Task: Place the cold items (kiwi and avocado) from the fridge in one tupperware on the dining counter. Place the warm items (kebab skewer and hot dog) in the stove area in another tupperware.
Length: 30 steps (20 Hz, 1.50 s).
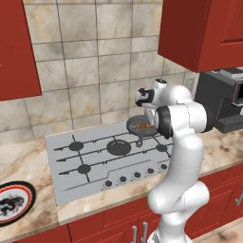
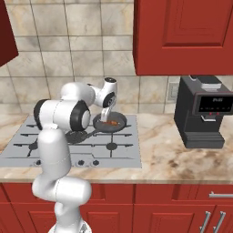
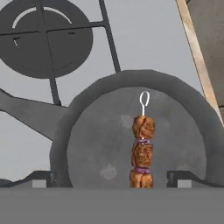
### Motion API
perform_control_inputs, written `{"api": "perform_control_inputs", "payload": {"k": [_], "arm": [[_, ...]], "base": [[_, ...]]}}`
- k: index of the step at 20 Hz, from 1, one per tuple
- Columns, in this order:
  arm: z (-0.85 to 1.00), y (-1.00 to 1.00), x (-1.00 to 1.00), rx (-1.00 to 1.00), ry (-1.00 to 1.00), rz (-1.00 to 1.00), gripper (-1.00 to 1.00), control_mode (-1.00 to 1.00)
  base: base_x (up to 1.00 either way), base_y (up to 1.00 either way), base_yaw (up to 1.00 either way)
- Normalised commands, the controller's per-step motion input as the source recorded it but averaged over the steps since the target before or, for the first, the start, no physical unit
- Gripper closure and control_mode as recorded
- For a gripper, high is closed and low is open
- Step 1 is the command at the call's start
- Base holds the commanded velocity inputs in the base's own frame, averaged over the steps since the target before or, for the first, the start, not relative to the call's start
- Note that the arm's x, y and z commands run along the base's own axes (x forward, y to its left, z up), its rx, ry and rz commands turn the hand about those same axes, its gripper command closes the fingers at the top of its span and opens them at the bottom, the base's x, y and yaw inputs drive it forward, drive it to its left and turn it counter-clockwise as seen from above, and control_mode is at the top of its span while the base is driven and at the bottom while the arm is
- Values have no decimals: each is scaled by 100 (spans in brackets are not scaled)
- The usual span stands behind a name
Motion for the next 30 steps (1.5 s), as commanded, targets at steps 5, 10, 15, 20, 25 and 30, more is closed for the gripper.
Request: {"api": "perform_control_inputs", "payload": {"k": [5, 10, 15, 20, 25, 30], "arm": [[-7, -7, 6, 0, -16, 33, -100, -100], [-30, -2, 7, -5, -12, 26, -100, -100], [-16, 0, 10, -3, 2, 3, -100, -100], [0, 0, 18, -1, 5, 5, -100, -100], [-2, 4, 47, -2, 8, 7, -100, -100], [-15, 3, 25, -1, 5, 4, -100, -100]], "base": [[0, 0, 0], [0, 0, 0], [0, 0, 0], [0, 0, 0], [0, 0, 0], [0, 0, 0]]}}
